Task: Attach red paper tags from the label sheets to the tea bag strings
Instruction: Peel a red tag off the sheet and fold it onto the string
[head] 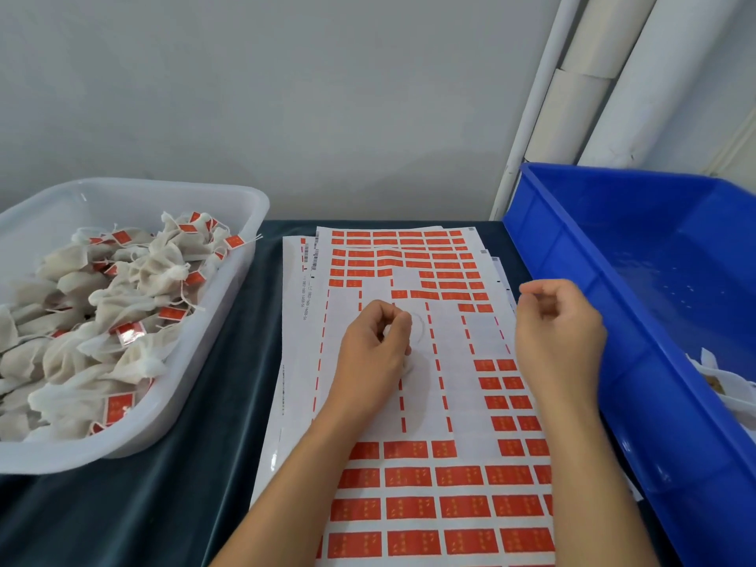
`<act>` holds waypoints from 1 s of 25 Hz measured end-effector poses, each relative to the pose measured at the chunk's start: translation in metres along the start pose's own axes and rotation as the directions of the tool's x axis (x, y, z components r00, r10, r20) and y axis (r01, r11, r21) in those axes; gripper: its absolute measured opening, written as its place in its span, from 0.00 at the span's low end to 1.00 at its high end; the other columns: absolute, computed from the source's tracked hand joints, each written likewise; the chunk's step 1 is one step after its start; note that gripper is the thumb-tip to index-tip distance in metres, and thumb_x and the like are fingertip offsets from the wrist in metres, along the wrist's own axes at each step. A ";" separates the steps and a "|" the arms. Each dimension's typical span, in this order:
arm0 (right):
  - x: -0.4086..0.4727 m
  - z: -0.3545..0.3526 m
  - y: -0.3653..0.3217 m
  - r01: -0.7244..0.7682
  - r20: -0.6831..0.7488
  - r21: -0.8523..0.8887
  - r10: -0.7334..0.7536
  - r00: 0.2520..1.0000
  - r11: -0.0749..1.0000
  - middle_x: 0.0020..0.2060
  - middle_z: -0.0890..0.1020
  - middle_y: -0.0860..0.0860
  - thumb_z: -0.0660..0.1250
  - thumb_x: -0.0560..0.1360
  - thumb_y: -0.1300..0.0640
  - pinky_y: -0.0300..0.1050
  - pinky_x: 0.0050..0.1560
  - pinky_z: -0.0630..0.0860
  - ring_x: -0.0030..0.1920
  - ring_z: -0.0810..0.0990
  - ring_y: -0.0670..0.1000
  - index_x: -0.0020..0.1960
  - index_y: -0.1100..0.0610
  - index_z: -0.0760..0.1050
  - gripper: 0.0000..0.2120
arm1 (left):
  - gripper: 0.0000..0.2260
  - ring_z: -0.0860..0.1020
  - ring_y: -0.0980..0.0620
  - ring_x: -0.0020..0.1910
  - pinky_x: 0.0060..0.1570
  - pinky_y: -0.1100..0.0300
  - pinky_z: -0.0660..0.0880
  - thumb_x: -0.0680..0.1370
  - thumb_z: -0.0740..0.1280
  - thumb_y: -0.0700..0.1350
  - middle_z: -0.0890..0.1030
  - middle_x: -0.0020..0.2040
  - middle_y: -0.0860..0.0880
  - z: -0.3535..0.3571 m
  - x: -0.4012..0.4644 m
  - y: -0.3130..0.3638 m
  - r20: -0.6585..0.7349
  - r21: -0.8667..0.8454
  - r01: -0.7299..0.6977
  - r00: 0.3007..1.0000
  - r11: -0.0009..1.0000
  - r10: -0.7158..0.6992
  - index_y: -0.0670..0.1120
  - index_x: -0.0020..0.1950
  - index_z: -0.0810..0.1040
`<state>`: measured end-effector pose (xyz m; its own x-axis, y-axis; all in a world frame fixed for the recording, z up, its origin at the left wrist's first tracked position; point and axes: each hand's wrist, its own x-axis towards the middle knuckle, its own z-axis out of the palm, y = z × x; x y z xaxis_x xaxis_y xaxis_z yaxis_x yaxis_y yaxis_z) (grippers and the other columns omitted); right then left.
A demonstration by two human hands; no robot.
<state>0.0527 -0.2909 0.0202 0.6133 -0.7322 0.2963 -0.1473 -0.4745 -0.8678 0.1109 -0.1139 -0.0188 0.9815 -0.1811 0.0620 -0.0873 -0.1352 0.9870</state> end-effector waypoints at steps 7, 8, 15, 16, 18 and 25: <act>-0.035 0.004 0.008 0.030 0.207 -0.649 0.139 0.968 0.760 0.47 0.76 0.46 0.69 0.77 0.36 0.39 0.36 0.72 0.43 0.79 0.47 0.53 0.50 0.76 0.17 | 0.07 0.83 0.60 0.42 0.37 0.74 0.75 0.84 0.65 0.51 0.83 0.40 0.60 0.003 -0.002 0.002 -0.019 0.023 -0.009 1.000 1.000 0.009 0.51 0.48 0.78; -0.039 0.008 0.008 0.025 0.195 -0.644 0.133 0.972 0.764 0.48 0.75 0.46 0.70 0.76 0.36 0.39 0.37 0.71 0.44 0.77 0.47 0.55 0.50 0.77 0.19 | 0.07 0.82 0.60 0.42 0.37 0.74 0.75 0.84 0.65 0.50 0.83 0.40 0.60 0.003 -0.003 0.002 -0.021 0.024 -0.008 1.000 1.000 0.009 0.51 0.48 0.77; -0.054 0.021 0.008 0.046 0.160 -0.686 0.088 0.983 0.726 0.57 0.79 0.47 0.65 0.77 0.33 0.42 0.48 0.75 0.46 0.71 0.46 0.63 0.49 0.78 0.24 | 0.06 0.81 0.59 0.42 0.37 0.75 0.74 0.84 0.65 0.49 0.82 0.42 0.55 0.010 -0.007 0.003 -0.037 0.028 -0.004 0.999 1.000 0.005 0.51 0.48 0.77; -0.055 0.021 0.007 0.054 0.162 -0.687 0.080 0.984 0.725 0.57 0.80 0.47 0.65 0.77 0.34 0.42 0.48 0.76 0.46 0.72 0.46 0.64 0.49 0.78 0.24 | 0.06 0.81 0.57 0.42 0.37 0.75 0.74 0.84 0.65 0.49 0.82 0.43 0.55 0.011 -0.007 0.004 -0.039 0.030 -0.001 0.999 1.000 0.002 0.52 0.47 0.77; -0.056 0.020 0.005 0.064 0.169 -0.682 0.071 0.983 0.729 0.58 0.81 0.47 0.64 0.78 0.35 0.43 0.51 0.78 0.49 0.76 0.47 0.66 0.49 0.78 0.24 | 0.06 0.82 0.54 0.42 0.37 0.76 0.74 0.84 0.65 0.49 0.82 0.43 0.54 0.012 -0.007 0.004 -0.046 0.041 0.004 0.999 0.999 -0.002 0.52 0.47 0.77; -0.058 0.016 0.004 0.082 0.181 -0.658 0.051 0.982 0.749 0.60 0.82 0.46 0.65 0.80 0.38 0.45 0.53 0.81 0.53 0.82 0.49 0.69 0.47 0.76 0.22 | 0.06 0.82 0.53 0.43 0.37 0.74 0.75 0.84 0.65 0.50 0.82 0.43 0.56 0.013 -0.008 0.004 -0.044 0.073 0.003 0.999 0.997 0.000 0.53 0.48 0.77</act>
<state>0.0290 -0.2430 -0.0068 0.7352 -0.6550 0.1745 -0.5704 -0.7368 -0.3630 0.1001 -0.1255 -0.0177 0.9880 -0.1385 0.0686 -0.0965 -0.2063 0.9737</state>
